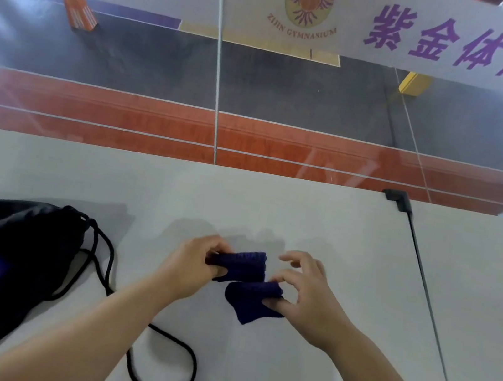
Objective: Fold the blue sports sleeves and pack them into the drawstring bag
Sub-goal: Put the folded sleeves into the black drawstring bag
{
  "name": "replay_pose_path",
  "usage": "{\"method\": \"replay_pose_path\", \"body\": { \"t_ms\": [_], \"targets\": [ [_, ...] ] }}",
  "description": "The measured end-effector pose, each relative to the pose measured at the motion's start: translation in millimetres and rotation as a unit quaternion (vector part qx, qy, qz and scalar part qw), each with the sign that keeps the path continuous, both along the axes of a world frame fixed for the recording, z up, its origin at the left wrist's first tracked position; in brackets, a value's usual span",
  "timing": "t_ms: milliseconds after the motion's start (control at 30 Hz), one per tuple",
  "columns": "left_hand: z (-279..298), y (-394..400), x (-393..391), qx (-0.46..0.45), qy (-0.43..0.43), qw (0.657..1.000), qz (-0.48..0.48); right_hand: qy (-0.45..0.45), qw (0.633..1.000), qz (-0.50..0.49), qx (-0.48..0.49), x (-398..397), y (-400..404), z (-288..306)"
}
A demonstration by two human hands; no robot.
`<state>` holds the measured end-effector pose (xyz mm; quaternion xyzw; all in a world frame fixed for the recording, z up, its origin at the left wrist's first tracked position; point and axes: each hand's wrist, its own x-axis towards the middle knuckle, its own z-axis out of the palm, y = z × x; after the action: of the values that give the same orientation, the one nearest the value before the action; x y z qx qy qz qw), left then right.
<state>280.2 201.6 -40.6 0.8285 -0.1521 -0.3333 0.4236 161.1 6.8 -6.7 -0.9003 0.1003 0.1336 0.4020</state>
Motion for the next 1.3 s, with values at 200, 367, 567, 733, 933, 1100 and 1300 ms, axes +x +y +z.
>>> {"method": "replay_pose_path", "body": {
  "t_ms": [200, 367, 567, 733, 933, 1100, 1300],
  "targets": [
    [21.9, 27.5, -9.7, -0.045, -0.026, 0.999, 0.004, -0.038, 0.996, 0.073, 0.041, 18.8, 26.7, 8.2],
    [35.9, 65.8, -13.9, -0.032, -0.04, 0.999, 0.003, -0.064, 0.99, 0.116, 0.038, 30.3, 55.6, 14.2],
    [43.0, 129.8, -16.6, 0.063, -0.092, 0.992, 0.063, -0.108, 0.98, 0.162, -0.047, 50.9, 96.0, 23.2],
    [43.3, 205.7, -24.2, 0.174, -0.181, 0.967, 0.031, -0.144, 0.97, 0.169, -0.098, 68.7, 137.0, 31.5],
    [47.7, 296.7, -40.3, 0.189, -0.229, 0.952, 0.076, -0.156, 0.976, 0.126, -0.083, 78.6, 206.8, 39.7],
    [47.8, 358.1, -43.0, 0.224, -0.295, 0.917, 0.144, -0.153, 0.979, 0.128, -0.04, 81.4, 267.2, 39.1],
    [48.6, 403.9, -38.2, 0.304, -0.234, 0.896, 0.224, -0.167, 0.972, 0.162, -0.008, 89.3, 331.8, 34.5]
  ]
}}
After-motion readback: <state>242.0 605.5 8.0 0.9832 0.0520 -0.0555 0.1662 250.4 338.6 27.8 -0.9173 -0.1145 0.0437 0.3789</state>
